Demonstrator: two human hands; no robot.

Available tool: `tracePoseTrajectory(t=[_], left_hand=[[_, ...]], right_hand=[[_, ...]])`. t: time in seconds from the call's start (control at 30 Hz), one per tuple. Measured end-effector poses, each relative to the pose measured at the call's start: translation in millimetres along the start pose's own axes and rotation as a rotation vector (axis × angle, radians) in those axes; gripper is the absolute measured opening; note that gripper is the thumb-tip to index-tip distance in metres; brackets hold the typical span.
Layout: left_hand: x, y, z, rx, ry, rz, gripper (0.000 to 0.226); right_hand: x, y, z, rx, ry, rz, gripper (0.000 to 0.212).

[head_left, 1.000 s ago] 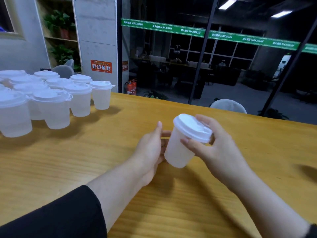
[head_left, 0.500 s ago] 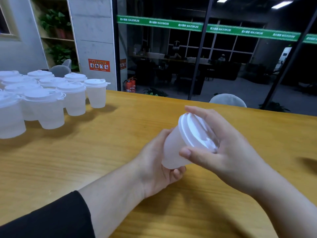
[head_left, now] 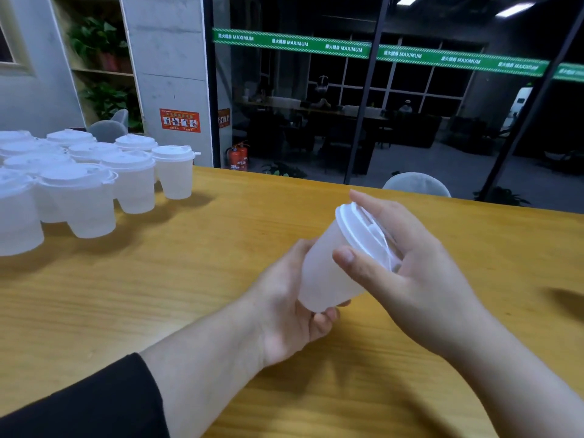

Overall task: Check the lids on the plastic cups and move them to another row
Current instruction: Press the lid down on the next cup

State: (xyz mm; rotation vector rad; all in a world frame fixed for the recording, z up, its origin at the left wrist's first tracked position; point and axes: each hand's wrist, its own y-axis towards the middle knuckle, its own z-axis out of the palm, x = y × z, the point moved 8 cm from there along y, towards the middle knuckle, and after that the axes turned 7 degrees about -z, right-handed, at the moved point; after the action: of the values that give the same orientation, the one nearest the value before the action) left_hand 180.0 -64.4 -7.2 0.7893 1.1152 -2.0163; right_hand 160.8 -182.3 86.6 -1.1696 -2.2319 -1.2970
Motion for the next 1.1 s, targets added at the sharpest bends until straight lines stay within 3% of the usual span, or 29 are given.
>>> tracePoseTrajectory(t=[0.1,0.2,0.37,0.43,0.53,0.63,0.7,0.8,0.93,1.0,1.1], left_hand=[[-1,-1,4,0.000,-0.057,0.048,0.034],[-8,-5,0,-0.130,-0.182,0.233,0.039],[-28,-13,-14,-0.292,-0.015,0.558,0.059],[-30,-12,-15,-0.296,0.008,0.532,0.057],[-17,0,-10,-0.165,-0.042,0.254,0.039],[-5,6,-6,-0.062,-0.053,0.095,0.034],[-7,7,-8,-0.095,-0.042,0.164,0.035],[-21,4,-13,-0.204,-0.007,0.409,0.047],[-36,-5,-19,-0.291,0.075,0.623,0.054],[-35,-4,-18,-0.270,0.069,0.564,0.053],[-27,4,-20,-0.219,-0.037,0.361,0.040]], right_hand=[[0,0,0,-0.016,0.025,-0.003,0.072],[-2,2,-1,-0.143,0.040,0.031,0.069],[-8,1,2,-0.305,0.152,0.106,0.059],[-11,0,3,-0.296,0.160,0.130,0.064],[-10,0,1,-0.165,0.067,0.142,0.080],[-13,-1,5,-0.071,0.049,0.127,0.076],[-16,-2,5,-0.130,0.053,0.124,0.066],[-18,0,5,-0.268,0.102,0.145,0.053],[-19,-2,4,-0.360,0.161,0.159,0.059],[-21,-2,5,-0.308,0.117,0.179,0.074],[-21,-2,13,-0.099,0.070,0.181,0.102]])
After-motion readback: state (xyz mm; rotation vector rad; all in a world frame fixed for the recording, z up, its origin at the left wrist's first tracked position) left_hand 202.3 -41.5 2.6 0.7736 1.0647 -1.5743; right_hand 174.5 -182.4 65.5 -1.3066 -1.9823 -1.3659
